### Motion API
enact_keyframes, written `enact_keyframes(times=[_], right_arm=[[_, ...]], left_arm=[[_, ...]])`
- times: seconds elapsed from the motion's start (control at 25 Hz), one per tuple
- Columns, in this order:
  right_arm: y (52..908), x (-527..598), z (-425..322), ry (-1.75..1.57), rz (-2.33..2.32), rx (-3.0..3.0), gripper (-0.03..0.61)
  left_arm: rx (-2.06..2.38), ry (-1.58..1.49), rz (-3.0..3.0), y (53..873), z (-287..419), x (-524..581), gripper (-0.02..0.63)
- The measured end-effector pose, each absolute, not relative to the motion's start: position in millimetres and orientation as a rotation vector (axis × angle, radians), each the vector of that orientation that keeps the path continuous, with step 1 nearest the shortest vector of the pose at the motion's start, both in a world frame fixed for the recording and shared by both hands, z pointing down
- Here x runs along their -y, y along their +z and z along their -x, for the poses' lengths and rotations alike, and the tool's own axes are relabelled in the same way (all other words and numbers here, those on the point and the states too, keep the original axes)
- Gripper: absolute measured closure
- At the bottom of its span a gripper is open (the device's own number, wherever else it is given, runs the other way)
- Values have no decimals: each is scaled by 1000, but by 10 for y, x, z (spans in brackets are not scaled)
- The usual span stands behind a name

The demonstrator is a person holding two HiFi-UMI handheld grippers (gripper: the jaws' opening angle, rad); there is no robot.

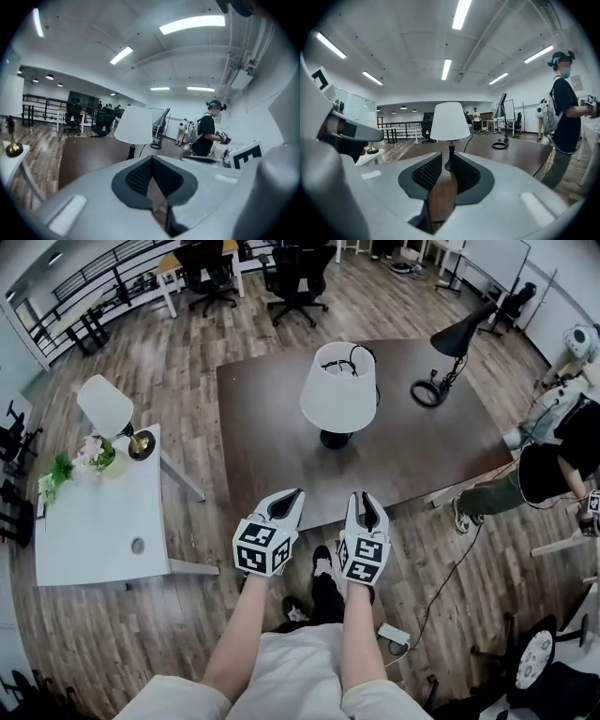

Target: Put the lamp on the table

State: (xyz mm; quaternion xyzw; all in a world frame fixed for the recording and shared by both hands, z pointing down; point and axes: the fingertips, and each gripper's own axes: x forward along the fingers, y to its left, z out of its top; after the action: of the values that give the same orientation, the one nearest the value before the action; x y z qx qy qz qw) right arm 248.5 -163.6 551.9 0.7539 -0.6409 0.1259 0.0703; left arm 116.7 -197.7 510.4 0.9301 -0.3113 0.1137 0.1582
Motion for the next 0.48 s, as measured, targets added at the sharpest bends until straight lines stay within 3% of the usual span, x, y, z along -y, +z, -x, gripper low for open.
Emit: enact_keyframes(times=[0.2,0.48], right_arm=[[5430,1524,-2446,386,-2319,1919,537],[5367,1452,-2374,416,-2241,1979,551]], left_arm=[[907,256,-2594,5021,-1207,1784,611],[959,275,-2608,4912,-1136,1751,612]])
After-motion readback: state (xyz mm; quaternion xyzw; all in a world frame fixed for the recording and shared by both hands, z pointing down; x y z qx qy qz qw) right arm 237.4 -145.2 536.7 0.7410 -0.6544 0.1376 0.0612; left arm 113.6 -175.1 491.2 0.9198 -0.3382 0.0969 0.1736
